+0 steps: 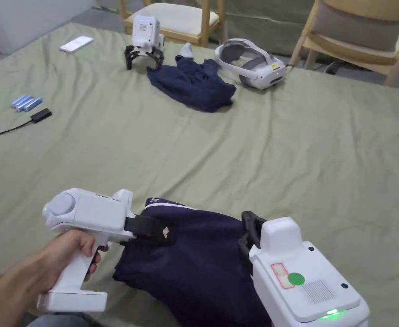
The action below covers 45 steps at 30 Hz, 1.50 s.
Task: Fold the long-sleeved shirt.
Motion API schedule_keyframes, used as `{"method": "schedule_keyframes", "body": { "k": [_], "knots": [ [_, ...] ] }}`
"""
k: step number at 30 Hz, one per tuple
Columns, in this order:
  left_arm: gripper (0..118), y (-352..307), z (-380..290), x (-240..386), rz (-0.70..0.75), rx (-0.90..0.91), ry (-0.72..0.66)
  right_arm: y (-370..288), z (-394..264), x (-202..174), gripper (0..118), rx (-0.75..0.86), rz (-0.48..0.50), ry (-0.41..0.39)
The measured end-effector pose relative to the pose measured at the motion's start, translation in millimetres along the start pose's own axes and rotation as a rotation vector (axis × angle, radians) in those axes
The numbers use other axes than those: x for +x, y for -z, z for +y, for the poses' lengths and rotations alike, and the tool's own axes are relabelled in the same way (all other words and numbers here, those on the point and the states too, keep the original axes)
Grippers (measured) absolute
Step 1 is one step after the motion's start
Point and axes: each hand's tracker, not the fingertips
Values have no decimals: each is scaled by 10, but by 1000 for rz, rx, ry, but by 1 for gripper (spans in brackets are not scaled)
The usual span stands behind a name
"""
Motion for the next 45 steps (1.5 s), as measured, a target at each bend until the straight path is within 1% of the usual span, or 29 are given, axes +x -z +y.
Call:
{"method": "schedule_keyframes", "body": {
  "k": [2,3,5,7,9,14,15,16,17,18,19,20,21,22,23,24,25,26,27,29,30,32,34,36,39,41,43,44,45],
  "knots": [
    [33,-321,130,-168,32,31,-4,319,114,-244,0,-15,69,-12],
    [33,-428,154,-708,82,25,-14,475,184,-370,0,-20,99,-9],
    [33,-725,288,-883,152,63,-6,786,315,-604,0,-21,130,-40],
    [33,-1051,424,-1100,171,108,-58,1091,434,-798,0,-32,198,-44],
    [33,-1323,546,-1325,217,121,-71,1384,541,-999,0,-41,213,-77],
    [33,-1763,770,-1893,364,187,-136,1847,671,-1354,0,-69,281,-81],
    [33,-1637,664,-1672,379,203,-147,1896,669,-1411,0,-73,281,-84],
    [33,-1638,627,-1683,360,197,-173,1927,658,-1449,0,-74,284,-99],
    [43,-1636,591,-1671,357,193,-166,1943,660,-1467,0,-82,308,-104],
    [61,-1629,536,-1626,373,210,-127,1937,663,-1475,0,-95,301,-86],
    [85,-1650,511,-1515,400,235,-88,1935,660,-1458,0,-100,297,-73],
    [111,-1647,465,-1426,433,245,-77,1900,660,-1399,0,-91,302,-50],
    [109,-1671,428,-1327,485,273,-67,1844,678,-1338,0,-85,297,-38],
    [105,-1734,367,-1209,497,346,-21,1756,706,-1283,0,-74,295,-35],
    [106,-1841,483,-1243,486,388,-8,1664,735,-1192,0,-54,283,-26],
    [106,-1875,442,-1113,508,453,-9,1571,766,-1087,0,-38,277,-4],
    [107,-1879,381,-943,538,515,22,1468,797,-956,0,-14,284,29],
    [107,-1840,303,-728,617,583,54,1357,831,-838,0,-6,280,45],
    [107,-1981,276,-581,669,611,99,1239,847,-716,0,8,261,41],
    [107,-1792,90,-114,773,675,230,971,876,-442,0,58,188,12],
    [107,-1632,0,126,824,724,266,846,868,-297,0,79,145,12],
    [107,-1350,-185,699,778,817,320,545,890,42,0,105,51,20],
    [107,-1005,-337,1119,667,896,336,211,916,382,0,148,-46,18],
    [107,-632,-432,1595,656,952,421,-122,941,740,0,184,-137,1],
    [107,-98,-508,2149,690,1036,513,-587,1003,1210,0,223,-289,-3],
    [108,150,-549,2499,625,1111,537,-857,1039,1476,0,250,-377,0],
    [110,297,-501,2836,565,1093,575,-1086,1086,1702,0,272,-465,8],
    [111,388,-510,2999,532,1134,633,-1219,1107,1828,0,287,-504,14],
    [111,460,-524,3141,539,1159,669,-1315,1124,1913,5,301,-536,25]
  ]
}}
